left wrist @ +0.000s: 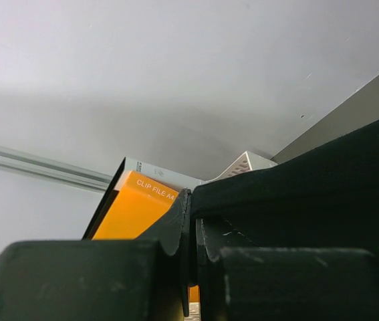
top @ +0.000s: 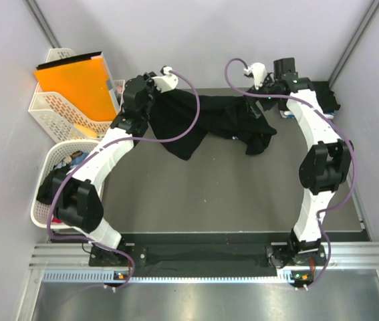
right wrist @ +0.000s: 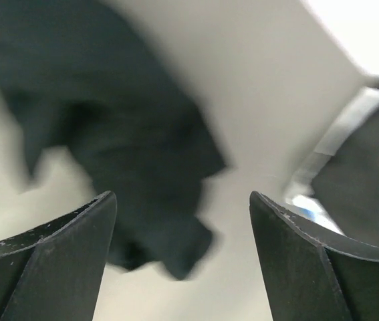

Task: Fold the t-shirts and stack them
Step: Flatten out the tshirt

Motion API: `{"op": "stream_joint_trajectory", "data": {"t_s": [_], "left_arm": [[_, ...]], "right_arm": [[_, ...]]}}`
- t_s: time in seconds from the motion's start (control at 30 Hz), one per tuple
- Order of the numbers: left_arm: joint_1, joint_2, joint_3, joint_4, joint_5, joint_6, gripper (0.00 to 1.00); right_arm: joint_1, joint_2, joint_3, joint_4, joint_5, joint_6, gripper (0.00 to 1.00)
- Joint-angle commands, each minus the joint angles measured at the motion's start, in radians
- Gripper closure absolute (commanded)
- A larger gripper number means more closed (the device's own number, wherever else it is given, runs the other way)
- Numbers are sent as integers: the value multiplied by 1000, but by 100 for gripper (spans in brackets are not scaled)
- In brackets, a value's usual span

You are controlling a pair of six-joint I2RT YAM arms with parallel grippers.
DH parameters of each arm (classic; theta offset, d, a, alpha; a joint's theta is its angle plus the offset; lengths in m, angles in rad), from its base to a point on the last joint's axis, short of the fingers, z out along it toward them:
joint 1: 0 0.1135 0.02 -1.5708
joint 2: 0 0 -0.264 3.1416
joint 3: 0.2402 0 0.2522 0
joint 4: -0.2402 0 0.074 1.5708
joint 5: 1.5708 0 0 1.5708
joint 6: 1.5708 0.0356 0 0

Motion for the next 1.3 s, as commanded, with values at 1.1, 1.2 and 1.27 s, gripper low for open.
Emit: {"op": "stream_joint_trajectory", "data": {"t_s": [1.1, 1.2, 1.27], "left_arm": [[-27, -19, 43, 30, -52, 17, 100], [-27, -7, 52, 34, -51, 19, 100], [-27, 1, 60, 36, -49, 19, 100]], "right_arm": [[174, 26, -185, 97, -266, 163, 35], [181, 30, -200, 113, -253, 167, 41], [184, 35, -212, 130, -234, 174, 49]]}}
